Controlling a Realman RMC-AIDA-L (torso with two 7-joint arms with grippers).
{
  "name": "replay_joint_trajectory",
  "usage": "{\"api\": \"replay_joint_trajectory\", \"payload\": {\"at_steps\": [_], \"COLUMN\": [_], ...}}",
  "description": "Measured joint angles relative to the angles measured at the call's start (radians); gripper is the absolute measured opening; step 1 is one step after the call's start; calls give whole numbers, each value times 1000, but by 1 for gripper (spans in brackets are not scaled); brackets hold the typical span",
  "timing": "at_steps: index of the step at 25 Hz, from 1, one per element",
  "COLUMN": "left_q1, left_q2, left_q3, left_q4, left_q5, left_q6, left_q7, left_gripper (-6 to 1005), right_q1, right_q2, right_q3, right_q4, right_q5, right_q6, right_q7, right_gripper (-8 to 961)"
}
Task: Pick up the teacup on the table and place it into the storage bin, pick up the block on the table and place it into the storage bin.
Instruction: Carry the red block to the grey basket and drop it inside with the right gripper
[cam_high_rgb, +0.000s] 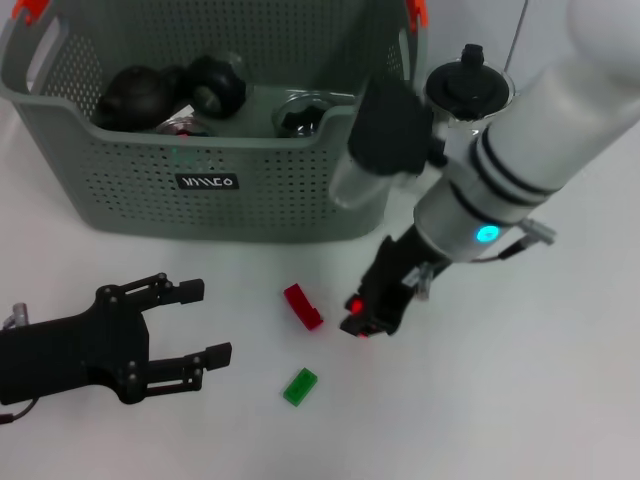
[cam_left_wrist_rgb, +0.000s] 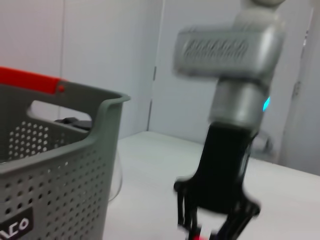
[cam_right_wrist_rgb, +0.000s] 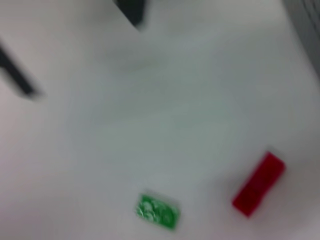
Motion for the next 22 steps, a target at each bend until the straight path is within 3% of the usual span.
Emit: {"api": "replay_joint_trajectory", "payload": {"at_steps": [6, 10, 13, 18, 22], "left_q1": [2, 2, 1, -2, -6], "left_q2": [1, -1, -2, -2, -1], "left_q3": [-15, -15, -15, -13, -6], "left_q4": [0, 0, 0, 0, -2], "left_q5": [4, 4, 5, 5, 5], "left_q6": [-11, -19, -19, -17, -18], "left_q7": [3, 3, 3, 3, 3], "left_gripper": [828, 828, 828, 828, 828], "right_q1": [-60, -40, 2, 91, 171], "right_q2": [0, -3, -7, -40, -66], "right_q3": [266, 449, 576, 643, 638], "right_q4": [-337, -469, -524, -480, -299], "right_q5": [17, 130, 172, 70, -41], "right_q6": [-265, -378, -383, -251, -129], "right_q7": [10, 20, 58, 133, 128], "right_gripper": [212, 212, 212, 212, 213]}}
